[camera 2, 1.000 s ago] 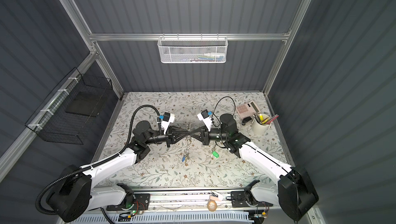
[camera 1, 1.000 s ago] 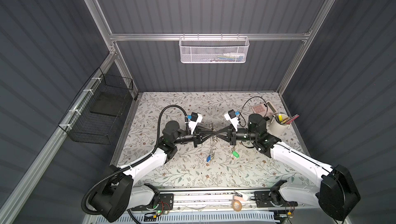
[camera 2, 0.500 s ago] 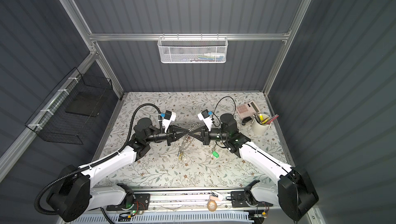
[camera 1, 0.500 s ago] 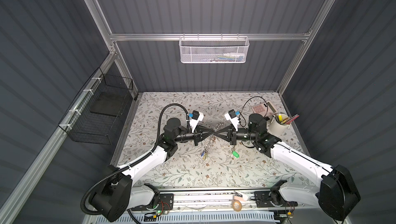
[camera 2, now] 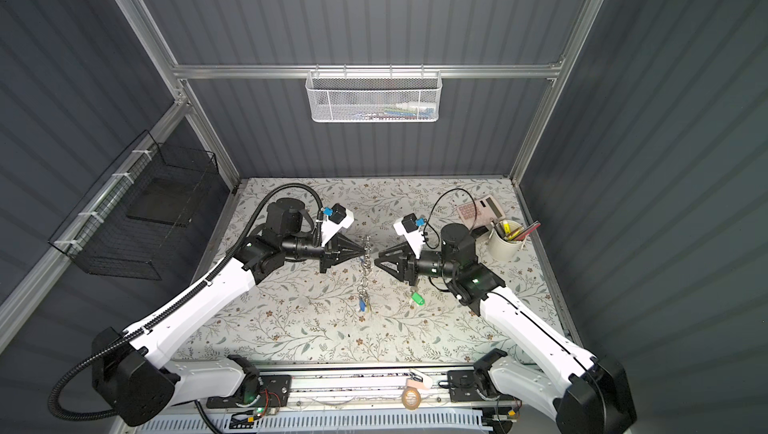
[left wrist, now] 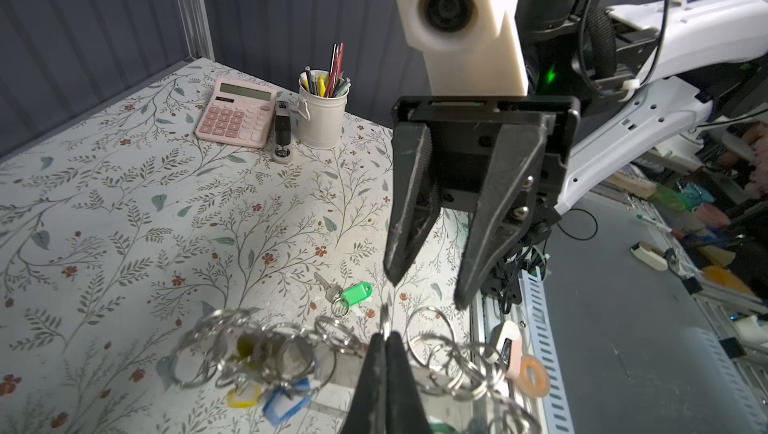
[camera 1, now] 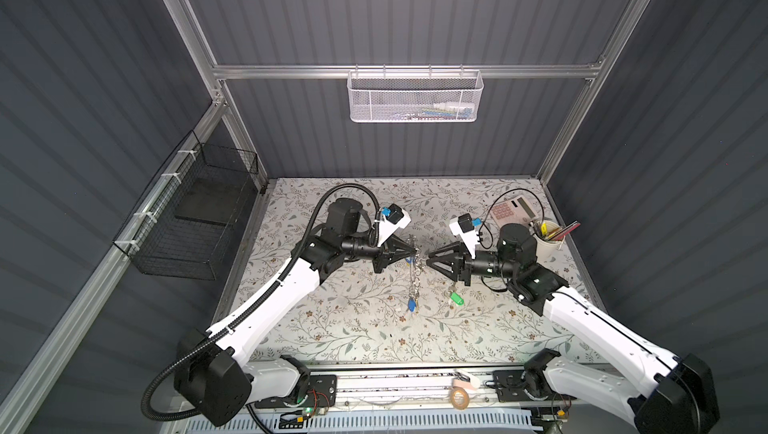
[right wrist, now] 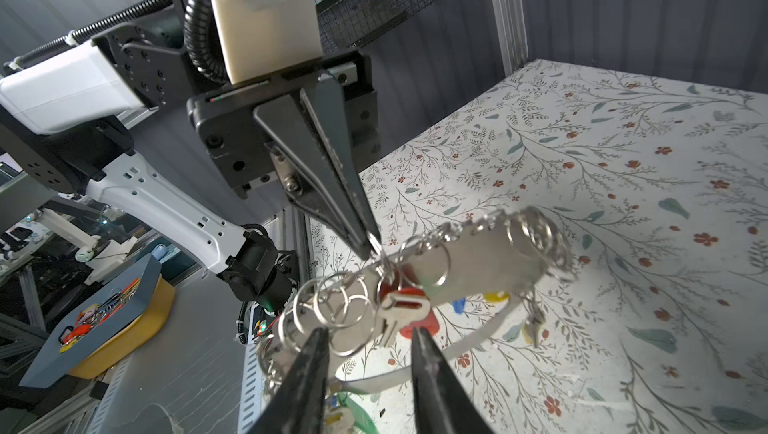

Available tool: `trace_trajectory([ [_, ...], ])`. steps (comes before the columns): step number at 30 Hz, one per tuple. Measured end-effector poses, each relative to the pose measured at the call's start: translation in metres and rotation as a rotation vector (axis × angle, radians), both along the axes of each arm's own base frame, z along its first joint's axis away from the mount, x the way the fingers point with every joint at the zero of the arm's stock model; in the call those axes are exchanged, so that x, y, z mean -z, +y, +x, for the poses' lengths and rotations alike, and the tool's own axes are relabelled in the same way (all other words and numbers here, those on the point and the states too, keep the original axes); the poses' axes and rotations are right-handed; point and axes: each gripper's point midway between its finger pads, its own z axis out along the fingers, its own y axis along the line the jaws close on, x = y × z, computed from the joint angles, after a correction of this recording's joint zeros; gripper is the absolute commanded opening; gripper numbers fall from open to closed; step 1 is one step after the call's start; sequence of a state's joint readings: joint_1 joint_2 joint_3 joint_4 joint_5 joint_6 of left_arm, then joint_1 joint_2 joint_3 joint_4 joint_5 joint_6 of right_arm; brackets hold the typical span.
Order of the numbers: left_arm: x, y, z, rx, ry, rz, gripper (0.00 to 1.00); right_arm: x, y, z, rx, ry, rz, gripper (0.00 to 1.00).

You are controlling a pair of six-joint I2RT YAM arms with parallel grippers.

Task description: Put the keys on the keyring

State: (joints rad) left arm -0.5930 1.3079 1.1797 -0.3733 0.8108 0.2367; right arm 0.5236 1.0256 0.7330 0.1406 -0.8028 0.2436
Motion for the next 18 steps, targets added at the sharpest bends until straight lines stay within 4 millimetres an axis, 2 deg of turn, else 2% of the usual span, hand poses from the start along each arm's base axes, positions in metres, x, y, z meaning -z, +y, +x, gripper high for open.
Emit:
trace_trajectory([
  [3, 0.002, -0.002, 0.001, 0.027, -0.008, 0.068, 0.00, 0.001, -0.002, 0.001, 0.015, -0.015, -0.014, 0.38],
  [9, 0.012, -0.006, 0.002, 0.081, -0.007, 0.208, 0.00, 0.016, 0.000, 0.007, 0.022, 0.005, -0.055, 0.38],
  [18, 0.018, -0.003, 0.000, 0.111, -0.001, 0.296, 0.00, 0.024, 0.004, 0.011, 0.002, 0.020, -0.074, 0.35],
])
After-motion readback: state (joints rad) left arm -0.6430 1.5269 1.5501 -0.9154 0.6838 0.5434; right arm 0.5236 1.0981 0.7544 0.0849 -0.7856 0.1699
